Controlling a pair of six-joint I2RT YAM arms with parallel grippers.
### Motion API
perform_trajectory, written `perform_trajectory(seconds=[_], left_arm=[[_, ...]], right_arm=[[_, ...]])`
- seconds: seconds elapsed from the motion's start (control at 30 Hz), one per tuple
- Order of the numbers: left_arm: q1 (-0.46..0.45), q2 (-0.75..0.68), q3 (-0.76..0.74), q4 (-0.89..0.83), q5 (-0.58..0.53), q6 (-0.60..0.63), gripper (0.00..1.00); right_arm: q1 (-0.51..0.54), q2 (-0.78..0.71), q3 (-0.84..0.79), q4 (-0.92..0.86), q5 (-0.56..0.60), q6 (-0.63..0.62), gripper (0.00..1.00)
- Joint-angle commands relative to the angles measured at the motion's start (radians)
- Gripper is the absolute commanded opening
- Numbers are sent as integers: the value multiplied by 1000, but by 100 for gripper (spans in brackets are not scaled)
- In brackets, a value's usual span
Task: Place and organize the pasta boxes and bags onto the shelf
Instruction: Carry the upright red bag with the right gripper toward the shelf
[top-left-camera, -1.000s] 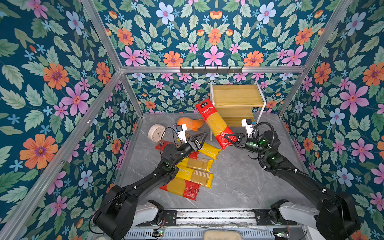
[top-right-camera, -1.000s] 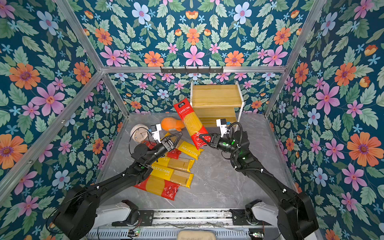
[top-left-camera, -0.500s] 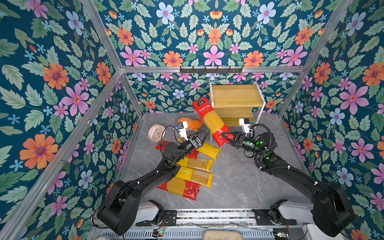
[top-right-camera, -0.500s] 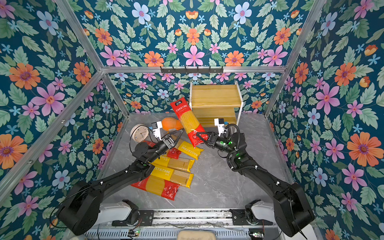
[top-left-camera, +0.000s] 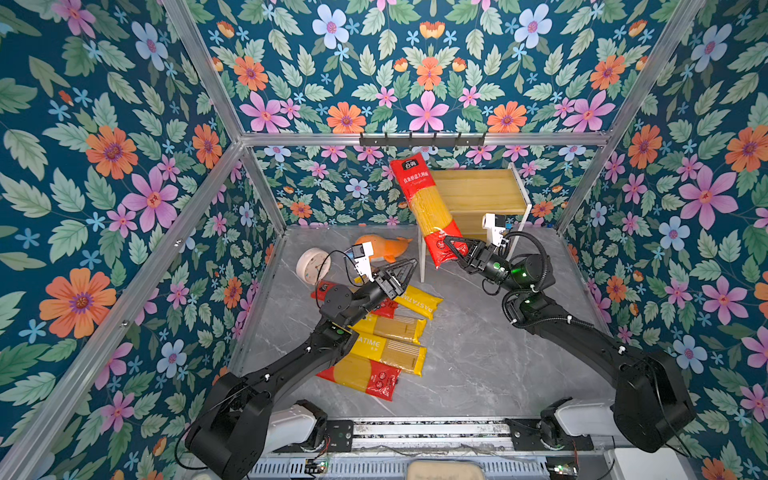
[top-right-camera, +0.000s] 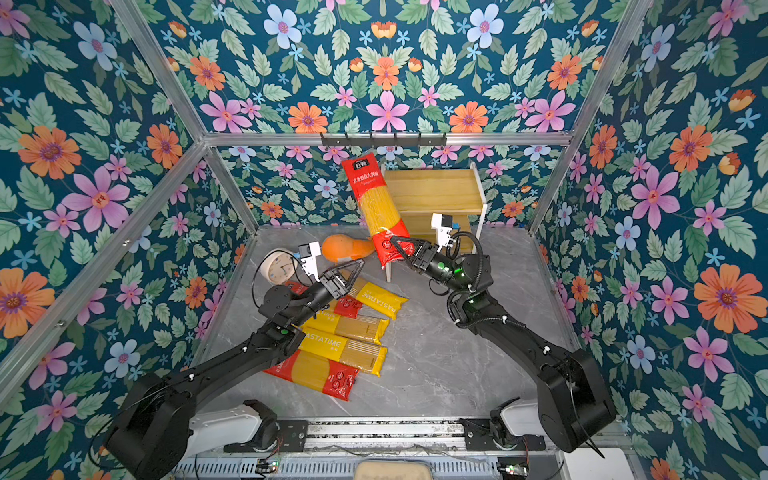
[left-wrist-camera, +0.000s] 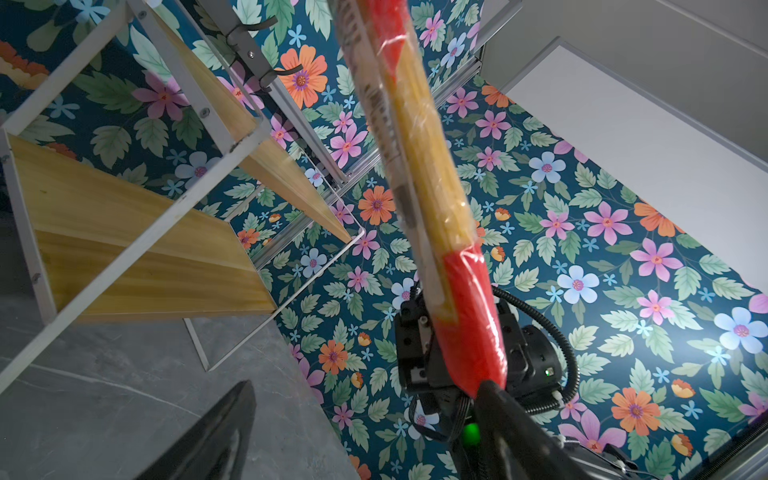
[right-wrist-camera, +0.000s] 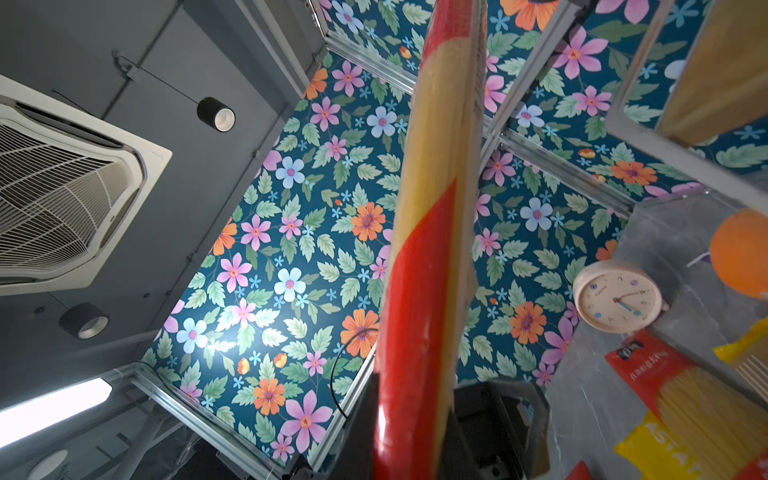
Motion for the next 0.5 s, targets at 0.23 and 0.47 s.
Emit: perform_trajectory(seconds=[0.23, 0.47], left_arm=[[-33, -50, -46, -126, -108, 110, 84], [-54, -63, -77, -139, -143, 126, 83]], right_arm=[[-36, -19, 108, -211, 277, -56, 0], [-50, 73, 225, -435, 289, -39, 0]])
